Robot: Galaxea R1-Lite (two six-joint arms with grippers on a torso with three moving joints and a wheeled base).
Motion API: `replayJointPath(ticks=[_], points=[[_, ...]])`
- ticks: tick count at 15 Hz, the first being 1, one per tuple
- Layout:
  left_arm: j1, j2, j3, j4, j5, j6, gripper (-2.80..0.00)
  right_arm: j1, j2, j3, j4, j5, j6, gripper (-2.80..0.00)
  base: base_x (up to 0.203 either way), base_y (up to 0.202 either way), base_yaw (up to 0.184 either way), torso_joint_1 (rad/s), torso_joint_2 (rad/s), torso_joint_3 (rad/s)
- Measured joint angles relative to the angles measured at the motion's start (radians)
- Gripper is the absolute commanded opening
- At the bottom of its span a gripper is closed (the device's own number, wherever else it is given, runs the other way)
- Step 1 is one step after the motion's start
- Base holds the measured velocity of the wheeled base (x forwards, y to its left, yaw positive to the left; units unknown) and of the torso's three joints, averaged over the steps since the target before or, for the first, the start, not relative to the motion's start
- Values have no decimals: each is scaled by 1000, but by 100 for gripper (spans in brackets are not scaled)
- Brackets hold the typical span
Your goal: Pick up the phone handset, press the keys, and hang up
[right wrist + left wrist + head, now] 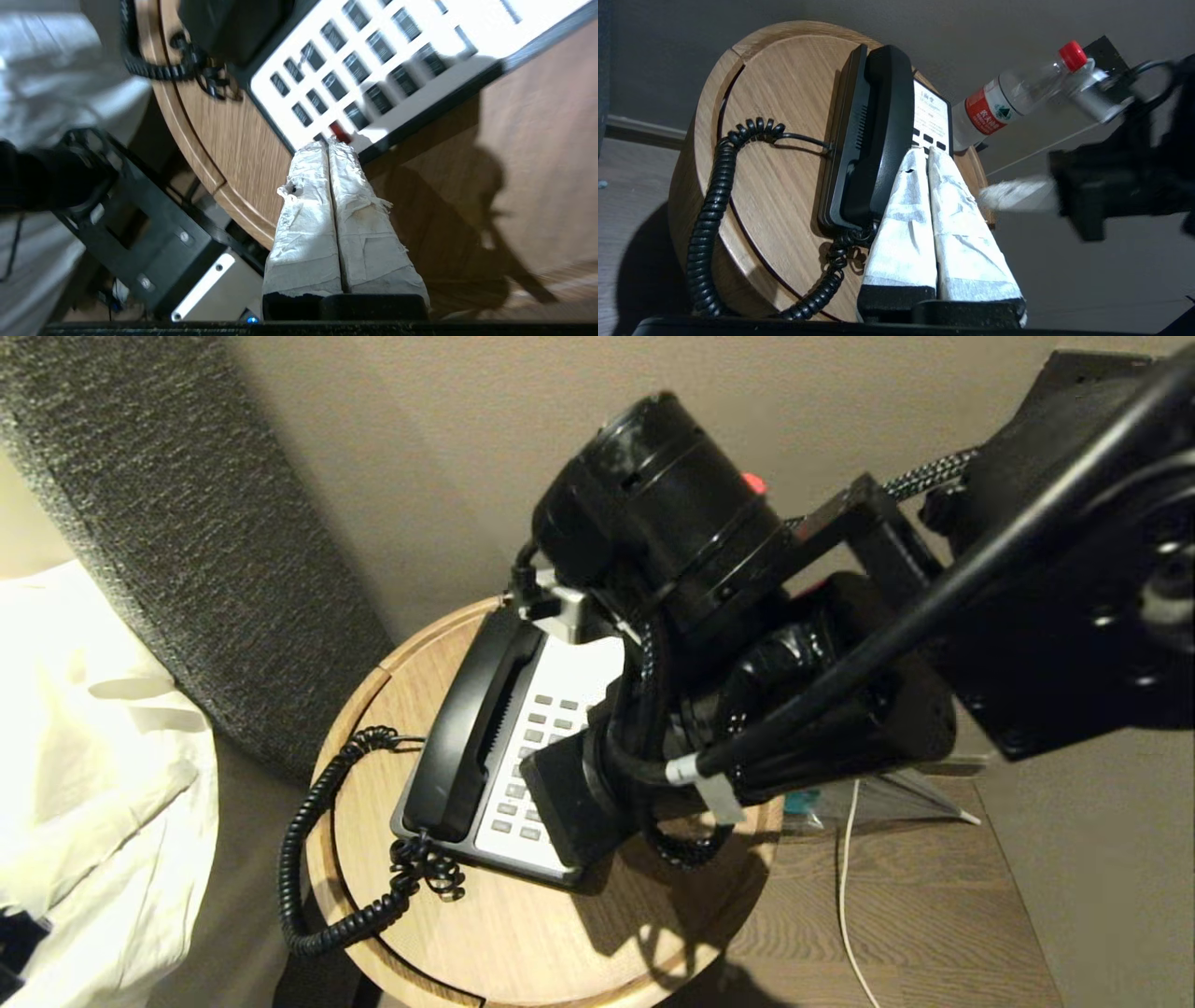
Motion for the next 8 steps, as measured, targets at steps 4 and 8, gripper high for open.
replayJointPath(ticks=[4, 8], points=[[1, -4, 15, 3, 3, 0, -280, -5, -55, -18, 13, -50, 46, -280, 0, 0, 0, 0, 0, 0], [6, -25, 47, 46, 13, 9, -280, -21, -129, -19, 18, -100, 88, -280, 0, 0, 0, 0, 0, 0]])
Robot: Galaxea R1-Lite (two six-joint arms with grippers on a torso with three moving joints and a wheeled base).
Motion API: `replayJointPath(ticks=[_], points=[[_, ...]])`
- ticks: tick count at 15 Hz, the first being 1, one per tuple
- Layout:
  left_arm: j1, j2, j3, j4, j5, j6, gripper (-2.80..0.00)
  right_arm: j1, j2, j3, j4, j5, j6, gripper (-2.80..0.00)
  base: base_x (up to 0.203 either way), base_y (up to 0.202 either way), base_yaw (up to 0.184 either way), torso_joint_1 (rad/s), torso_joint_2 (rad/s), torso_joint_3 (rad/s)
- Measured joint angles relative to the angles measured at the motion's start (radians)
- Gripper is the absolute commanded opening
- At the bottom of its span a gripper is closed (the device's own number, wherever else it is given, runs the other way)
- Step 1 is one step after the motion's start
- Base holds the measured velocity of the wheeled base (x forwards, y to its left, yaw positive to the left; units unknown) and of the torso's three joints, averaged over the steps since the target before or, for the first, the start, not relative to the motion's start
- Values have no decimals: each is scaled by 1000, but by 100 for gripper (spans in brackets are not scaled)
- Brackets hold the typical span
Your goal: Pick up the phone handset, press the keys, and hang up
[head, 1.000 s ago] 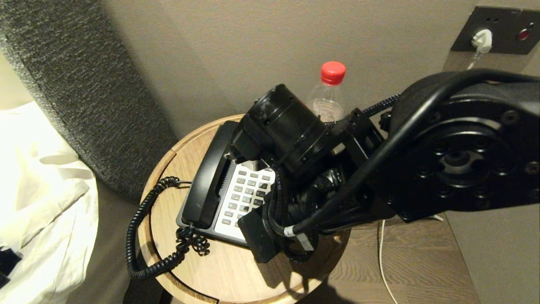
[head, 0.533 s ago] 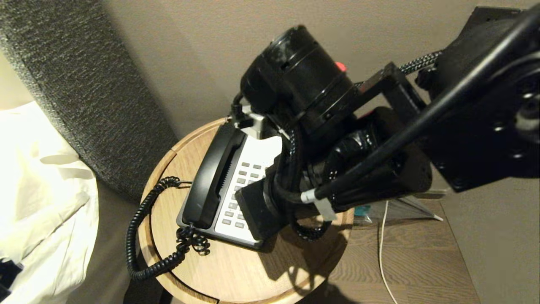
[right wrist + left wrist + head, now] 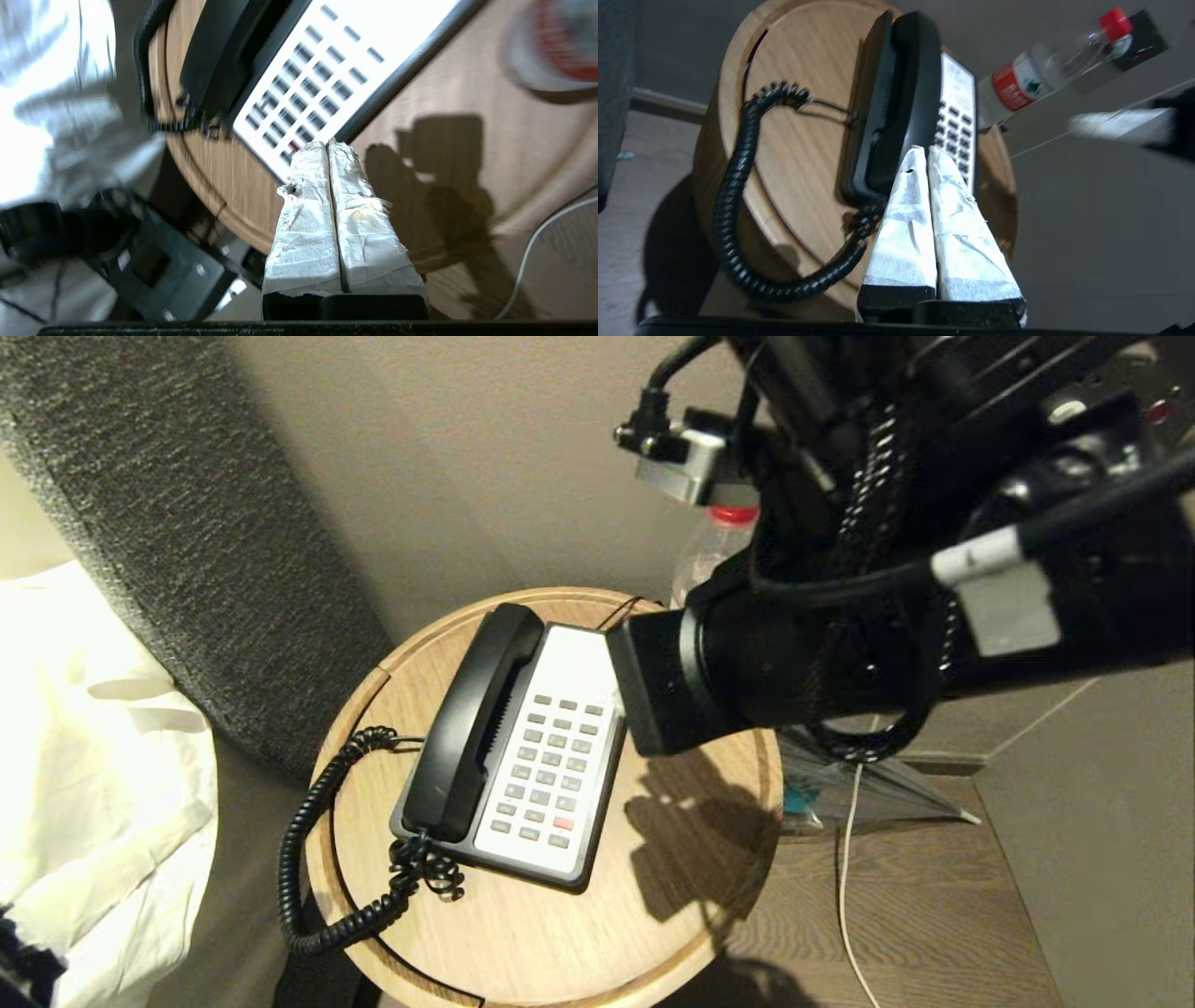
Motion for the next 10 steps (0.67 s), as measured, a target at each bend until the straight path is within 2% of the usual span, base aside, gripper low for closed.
replayJointPath(ticks=[4, 7, 10], points=[[70, -46, 24, 60, 4, 25, -280, -4, -81, 5, 0, -63, 65, -280, 0, 0, 0, 0, 0, 0], [125, -117, 49, 157, 6, 137, -280, -6, -152, 49, -2, -67, 134, -280, 0, 0, 0, 0, 0, 0], [209, -227, 58, 286, 11, 185, -280, -18, -243, 132, -13, -71, 141, -280, 0, 0, 0, 0, 0, 0]])
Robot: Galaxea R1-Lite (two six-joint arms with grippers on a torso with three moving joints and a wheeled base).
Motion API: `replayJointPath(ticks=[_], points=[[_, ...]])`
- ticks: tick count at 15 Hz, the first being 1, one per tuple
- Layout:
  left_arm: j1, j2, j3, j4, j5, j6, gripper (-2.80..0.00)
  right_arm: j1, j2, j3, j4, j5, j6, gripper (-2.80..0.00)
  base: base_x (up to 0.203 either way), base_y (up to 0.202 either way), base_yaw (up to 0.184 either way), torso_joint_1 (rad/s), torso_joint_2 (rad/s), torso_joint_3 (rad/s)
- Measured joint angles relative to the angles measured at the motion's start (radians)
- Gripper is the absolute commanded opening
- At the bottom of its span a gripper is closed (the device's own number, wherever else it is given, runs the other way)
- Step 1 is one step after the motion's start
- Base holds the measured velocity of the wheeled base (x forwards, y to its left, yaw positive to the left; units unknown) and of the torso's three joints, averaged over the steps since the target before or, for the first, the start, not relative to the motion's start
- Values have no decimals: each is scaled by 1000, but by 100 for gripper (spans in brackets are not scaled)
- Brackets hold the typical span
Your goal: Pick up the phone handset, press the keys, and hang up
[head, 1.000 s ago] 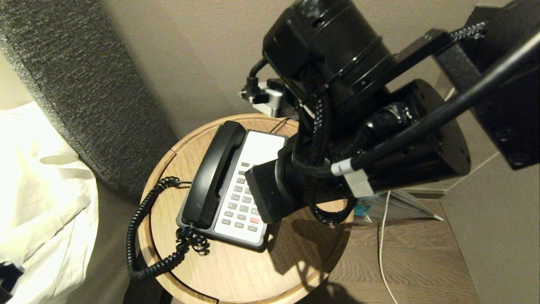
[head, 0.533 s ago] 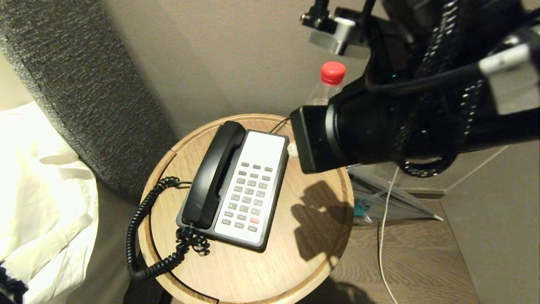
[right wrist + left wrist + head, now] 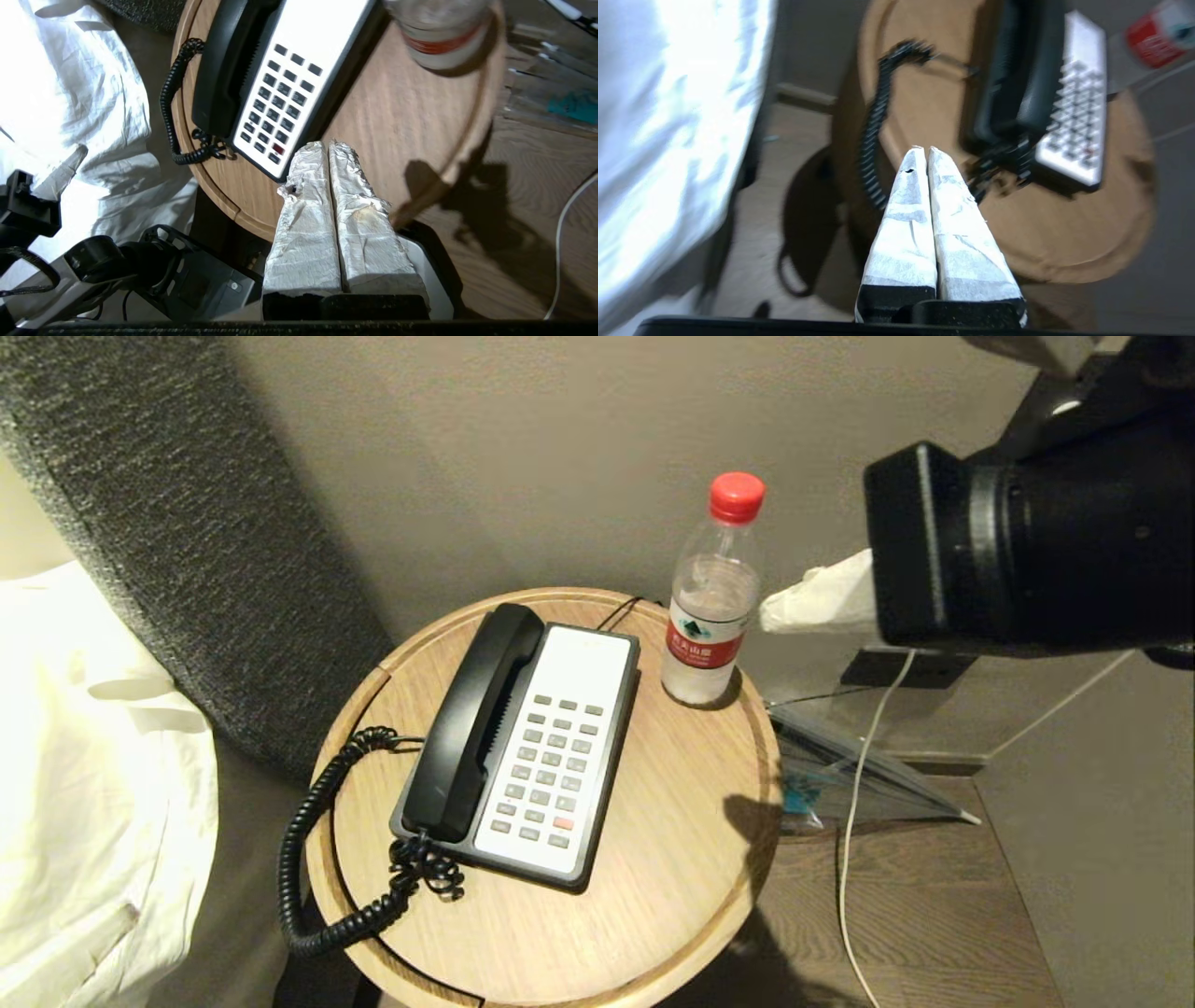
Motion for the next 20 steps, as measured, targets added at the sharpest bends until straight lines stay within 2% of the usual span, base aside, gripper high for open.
replayJointPath(ticks=[2, 4, 6, 8, 11, 13, 16, 18, 20], points=[[45, -79, -24, 146, 4, 12, -280, -15, -63, 44, -2, 0, 3, -280, 0, 0, 0, 0, 0, 0], [84, -148, -39, 241, 17, 24, -280, -30, -126, 87, -2, 0, 2, -280, 0, 0, 0, 0, 0, 0], [103, -184, -46, 260, 90, 58, -280, -52, -189, 144, -2, 0, 3, -280, 0, 0, 0, 0, 0, 0], [116, -201, -61, 269, 120, 85, -280, -79, -249, 198, -4, 2, 4, -280, 0, 0, 0, 0, 0, 0], [176, -234, -69, 288, 107, 117, -280, -111, -320, 250, -5, 2, 4, -280, 0, 0, 0, 0, 0, 0], [191, -297, -51, 340, 99, 125, -280, -128, -360, 280, -5, 2, 3, -280, 0, 0, 0, 0, 0, 0], [198, -419, -34, 505, 69, 143, -280, -153, -421, 331, -5, 4, 4, -280, 0, 0, 0, 0, 0, 0], [199, -460, -28, 538, 45, 217, -280, -173, -472, 382, -4, 5, 4, -280, 0, 0, 0, 0, 0, 0], [199, -480, 4, 506, 43, 322, -280, -201, -535, 443, -4, 7, 5, -280, 0, 0, 0, 0, 0, 0]])
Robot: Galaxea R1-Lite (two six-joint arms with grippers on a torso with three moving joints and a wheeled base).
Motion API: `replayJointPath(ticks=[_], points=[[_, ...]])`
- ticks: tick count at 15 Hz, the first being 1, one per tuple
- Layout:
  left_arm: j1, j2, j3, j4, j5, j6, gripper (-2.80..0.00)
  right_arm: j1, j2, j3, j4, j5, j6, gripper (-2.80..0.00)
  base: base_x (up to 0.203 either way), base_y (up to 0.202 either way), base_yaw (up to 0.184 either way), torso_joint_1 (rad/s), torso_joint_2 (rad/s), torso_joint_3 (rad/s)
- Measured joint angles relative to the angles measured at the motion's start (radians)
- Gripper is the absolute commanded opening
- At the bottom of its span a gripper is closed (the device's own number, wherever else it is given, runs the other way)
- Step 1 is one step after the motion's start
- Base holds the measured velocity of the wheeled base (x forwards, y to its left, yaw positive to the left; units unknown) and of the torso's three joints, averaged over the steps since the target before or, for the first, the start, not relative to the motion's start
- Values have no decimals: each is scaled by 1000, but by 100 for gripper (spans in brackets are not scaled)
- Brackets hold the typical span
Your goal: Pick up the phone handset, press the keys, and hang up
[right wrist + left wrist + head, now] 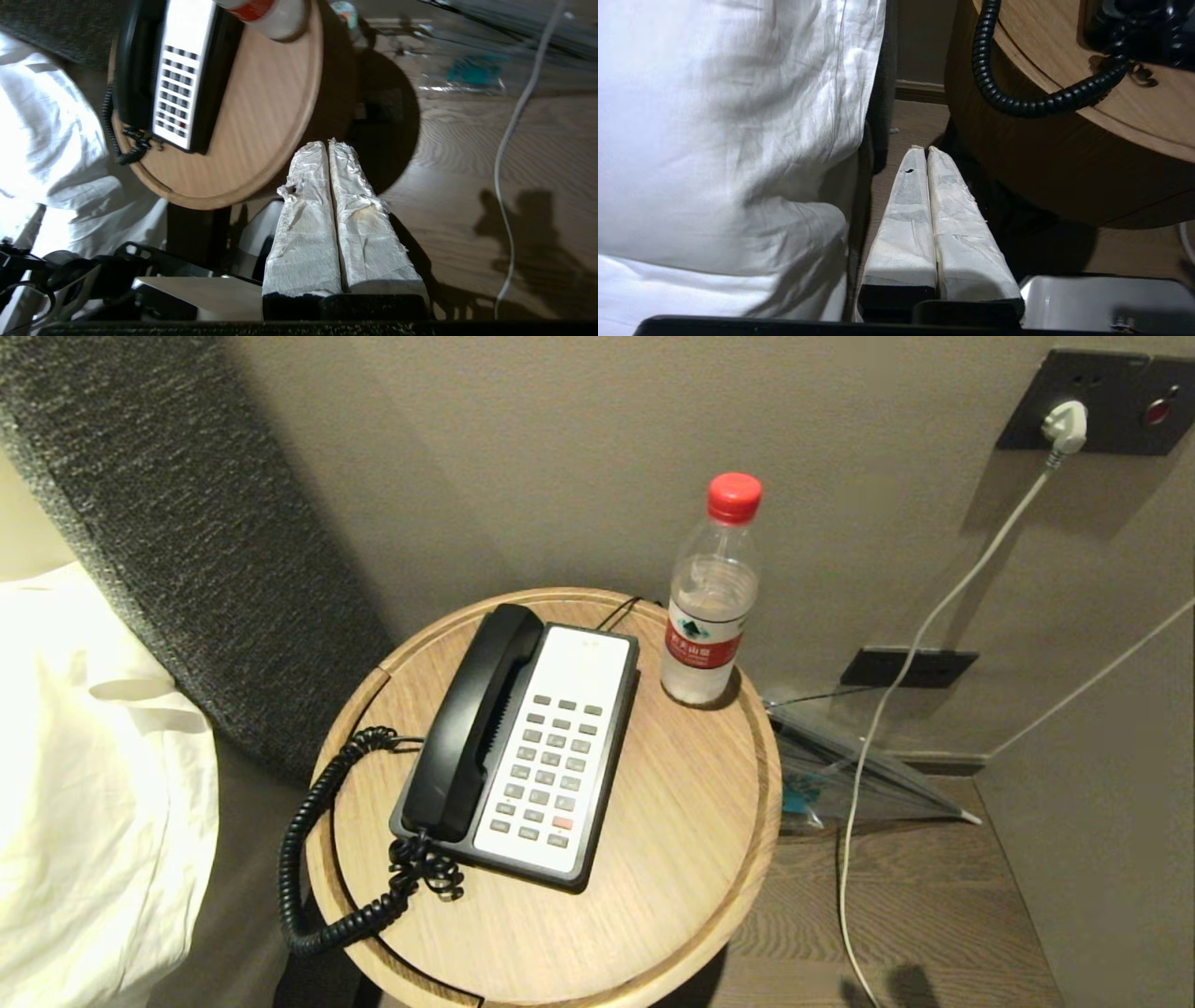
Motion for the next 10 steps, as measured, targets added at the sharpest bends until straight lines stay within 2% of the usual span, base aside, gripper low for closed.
replayJointPath(ticks=[3, 5, 6, 10], points=[[0, -10, 119, -134, 1, 27, -280, -40, -91, 70, 4, 4, 1, -280, 0, 0, 0, 0, 0, 0], [0, -12, 176, -246, -12, 86, -280, -68, -143, 102, 11, 6, 7, -280, 0, 0, 0, 0, 0, 0], [0, -13, 188, -250, -20, 110, -280, -85, -171, 116, 13, 8, 13, -280, 0, 0, 0, 0, 0, 0], [0, -13, 198, -251, -19, 114, -280, -138, -284, 175, 42, 19, 20, -280, 0, 0, 0, 0, 0, 0]])
